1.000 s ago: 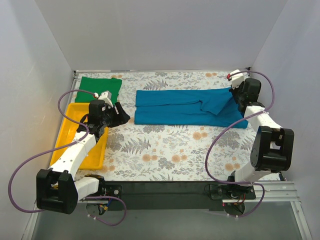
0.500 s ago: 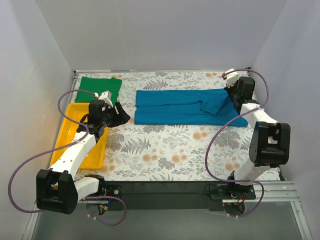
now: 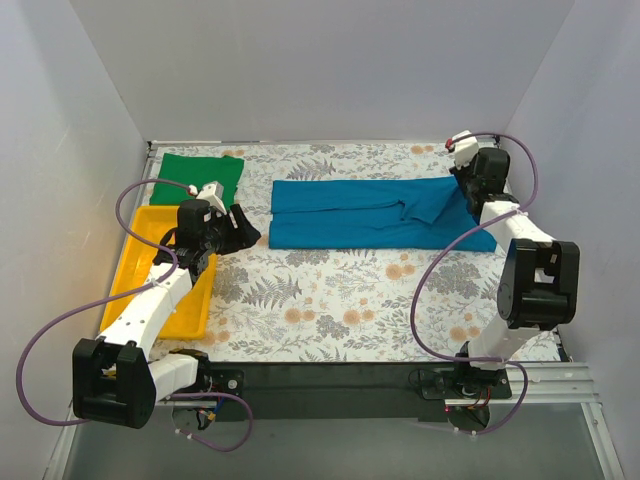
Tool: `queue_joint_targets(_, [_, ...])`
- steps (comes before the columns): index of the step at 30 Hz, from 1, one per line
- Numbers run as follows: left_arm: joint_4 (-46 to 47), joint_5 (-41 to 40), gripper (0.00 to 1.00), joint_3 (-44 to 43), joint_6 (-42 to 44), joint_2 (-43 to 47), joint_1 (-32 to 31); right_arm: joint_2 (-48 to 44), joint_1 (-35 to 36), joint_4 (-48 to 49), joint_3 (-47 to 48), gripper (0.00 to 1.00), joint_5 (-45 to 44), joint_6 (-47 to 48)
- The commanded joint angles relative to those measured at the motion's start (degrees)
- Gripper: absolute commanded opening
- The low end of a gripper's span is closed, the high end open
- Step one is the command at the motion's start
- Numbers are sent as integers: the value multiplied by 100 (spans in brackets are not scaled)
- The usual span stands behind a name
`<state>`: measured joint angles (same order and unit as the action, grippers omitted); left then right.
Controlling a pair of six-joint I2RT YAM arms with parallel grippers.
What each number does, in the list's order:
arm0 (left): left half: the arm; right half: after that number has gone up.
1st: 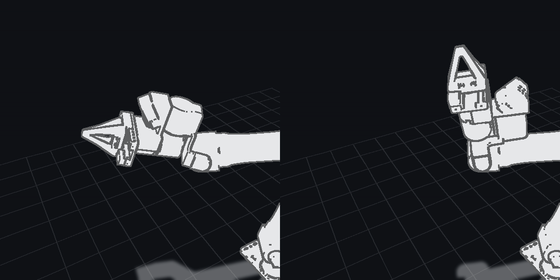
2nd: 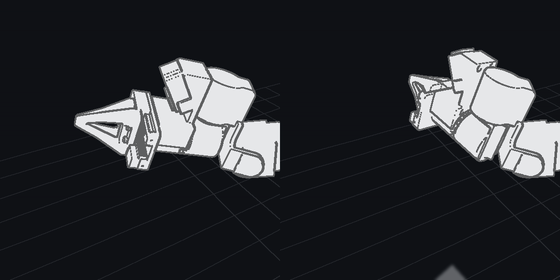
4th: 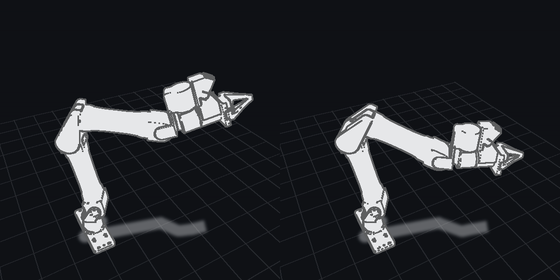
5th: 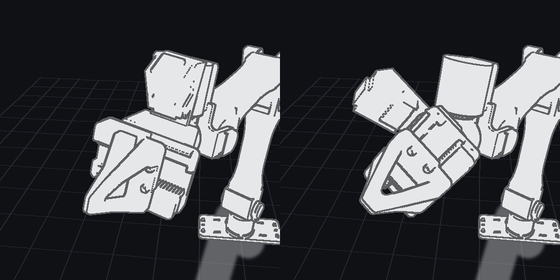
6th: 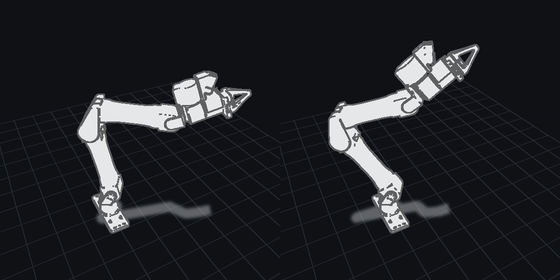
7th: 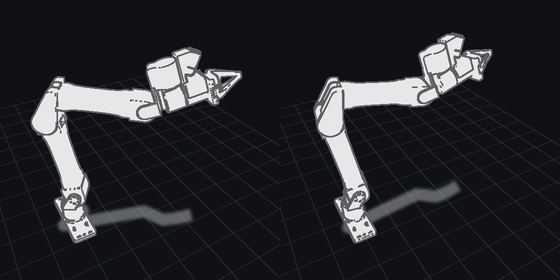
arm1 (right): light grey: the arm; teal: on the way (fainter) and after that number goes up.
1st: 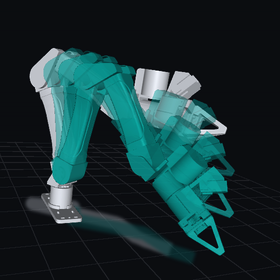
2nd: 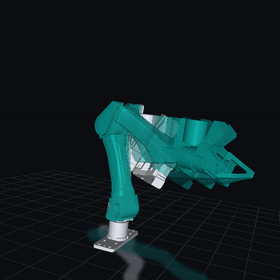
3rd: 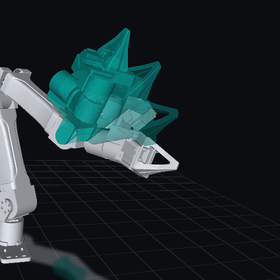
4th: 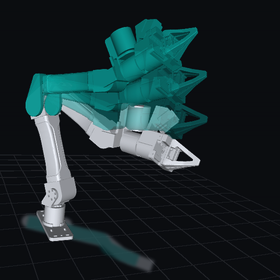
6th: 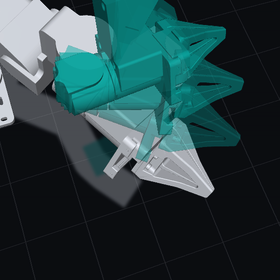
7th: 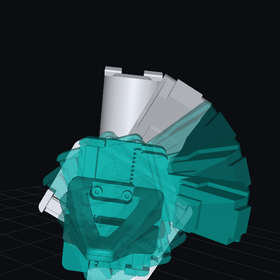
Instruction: Fold and stack the t-shirts
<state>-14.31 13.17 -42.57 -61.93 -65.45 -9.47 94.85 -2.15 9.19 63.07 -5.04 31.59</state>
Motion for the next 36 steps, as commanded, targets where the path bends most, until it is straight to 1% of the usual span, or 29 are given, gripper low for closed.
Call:
queue_joint_targets(1, [112, 45, 59, 29, 94, 120, 33, 104, 101, 250, 311, 1, -103, -101])
queue_joint_targets(14, [103, 10, 59, 29, 111, 24, 33, 482, 207, 267, 496, 1, -252, -74])
queue_joint_targets(17, [103, -7, 59, 38, 111, -11, 33, 709, 207, 285, 680, 1, -366, -144])
queue_joint_targets(18, [112, -7, 59, 47, 111, -20, 33, 789, 354, 285, 837, 6, -540, -223])
queue_joint_targets(19, [112, -16, 59, 38, 120, -46, 33, 885, 399, 294, 934, 13, -638, -250])
queue_joint_targets(20, [103, -25, 59, 38, 120, -55, 33, 1095, 487, 294, 1022, 28, -743, -294])
queue_joint_targets(21, [103, -42, 59, 47, 120, -64, 33, 1193, 540, 294, 1119, 33, -944, -399])
queue_joint_targets(22, [103, -42, 59, 47, 129, -99, 33, 1298, 584, 294, 1311, 36, -999, -452])
queue_joint_targets(23, [103, -69, 59, 47, 137, -117, 33, 1465, 654, 294, 1426, 44, -1069, -531])
queue_joint_targets(24, [103, -104, 59, 47, 146, -134, 33, 1527, 672, 285, 1532, 46, -1348, -775])
queue_joint_targets(26, [68, -165, 59, 55, 164, -152, 33, 1485, 734, 215, 1621, 53, -1447, -917])
queue_joint_targets(28, [59, -244, 59, 73, 164, -126, 33, 1300, 725, 215, 1437, 54, -1377, -936])
queue_joint_targets(29, [59, -245, 59, 82, 173, -117, 33, 1012, 690, 206, 1158, 57, -1325, -866])
queue_joint_targets(31, [51, -253, 59, 91, 173, -91, 33, 633, 620, 5, 735, 60, -756, -804])
queue_joint_targets(32, [59, -236, 59, 82, 173, -82, 33, 231, 472, -510, 403, 61, -396, -804])
queue_joint_targets(33, [51, -218, 59, 82, 173, -73, 33, 53, 340, -793, 260, 60, 912, -795])
queue_joint_targets(34, [51, -210, 59, 82, 173, -56, 33, -97, 60, -909, 111, 59, 1465, -821])
queue_joint_targets(36, [60, -166, 59, 82, 173, -73, 33, -282, -13, -1417, -214, 58, 2074, -1058])
